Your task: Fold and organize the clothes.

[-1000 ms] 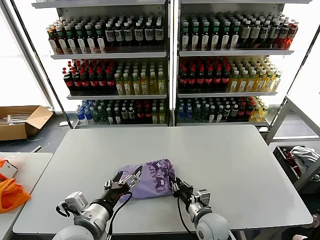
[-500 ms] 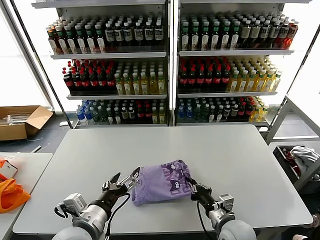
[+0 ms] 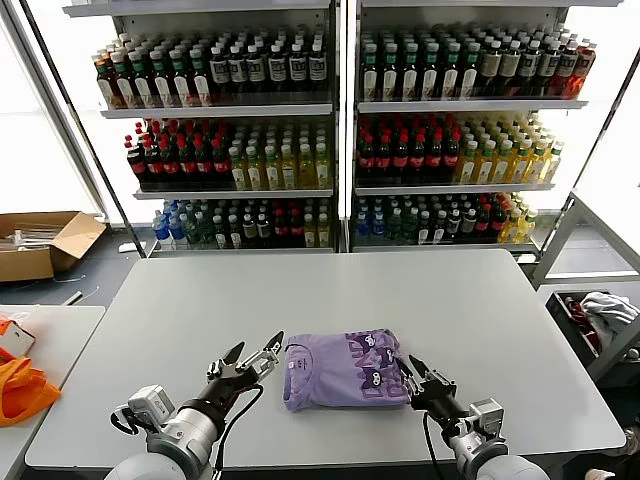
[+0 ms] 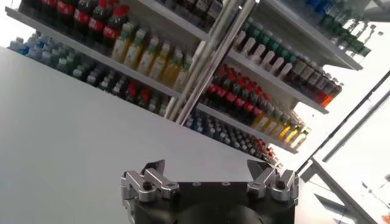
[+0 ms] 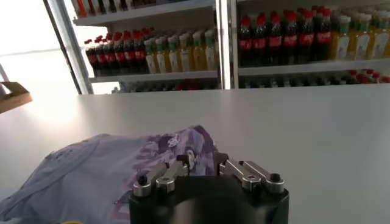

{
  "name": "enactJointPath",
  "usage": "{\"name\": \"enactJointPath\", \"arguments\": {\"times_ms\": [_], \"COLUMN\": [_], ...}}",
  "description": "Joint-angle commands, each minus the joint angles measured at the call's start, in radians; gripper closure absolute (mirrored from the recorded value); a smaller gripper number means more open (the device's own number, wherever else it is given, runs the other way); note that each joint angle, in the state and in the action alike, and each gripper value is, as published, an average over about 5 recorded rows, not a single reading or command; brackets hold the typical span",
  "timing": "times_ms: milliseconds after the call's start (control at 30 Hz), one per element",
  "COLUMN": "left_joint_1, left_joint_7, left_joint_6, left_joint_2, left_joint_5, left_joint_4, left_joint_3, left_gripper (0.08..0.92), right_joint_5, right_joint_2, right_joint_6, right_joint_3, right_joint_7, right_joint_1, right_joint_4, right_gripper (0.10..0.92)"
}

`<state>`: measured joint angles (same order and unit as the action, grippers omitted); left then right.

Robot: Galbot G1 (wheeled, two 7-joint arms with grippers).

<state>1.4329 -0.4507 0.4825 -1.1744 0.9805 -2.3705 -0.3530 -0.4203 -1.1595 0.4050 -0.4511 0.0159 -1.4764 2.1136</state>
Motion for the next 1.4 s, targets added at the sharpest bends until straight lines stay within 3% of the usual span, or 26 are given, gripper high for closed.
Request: {"name": "enactJointPath", "arguments": {"times_ms": [33,500,933,1067,1267,1400], "left_joint_1": [0.009,0.052,0.057,0.069,0.093,0.091], "left_joint_7": [0.005,0.007,0.009,0.010,0.015,0.019], "left_joint_6": [-0.001,-0.003,-0.007,-0.008,-0.011,-0.011], "left_joint_2": [0.001,-0.003,-0.037,-0.034,-0.031,-0.045], "left_joint_5": [-0.002,-0.003,-0.016,-0.016,-0.017,-0.034], "left_joint_4": [-0.004,-0.023,-0.017,-0.024,-0.050,-0.051], "left_joint_3": [-0.008,-0.025,-0.020,-0.036,-0.049,-0.028], "left_gripper": [0.177,0.177,0.177,0.177,0.177,0.177], "right_joint_5": [0.066,0.141,0.139,0.111,0.059,0.070], "right_joint_2": [-0.011,-0.186,-0.202,-0.196,-0.121,-0.087], "right_joint_6": [-0.036,-0.018,-0.034,-0.042,-0.057,-0.051], "right_joint_3": [-0.047,0.257,0.265,0.254,0.224,0.255], "right_joint_7": [-0.011,-0.065,0.022,0.010,-0.009,-0.018], "right_joint_1": [-0.001,0.304,0.353,0.337,0.291,0.298], "right_joint_4": [0.072,-0.264,-0.481,-0.421,-0.069,0.010], "right_gripper": [0.630,0.240,0.202,0.203,0.203,0.203]}}
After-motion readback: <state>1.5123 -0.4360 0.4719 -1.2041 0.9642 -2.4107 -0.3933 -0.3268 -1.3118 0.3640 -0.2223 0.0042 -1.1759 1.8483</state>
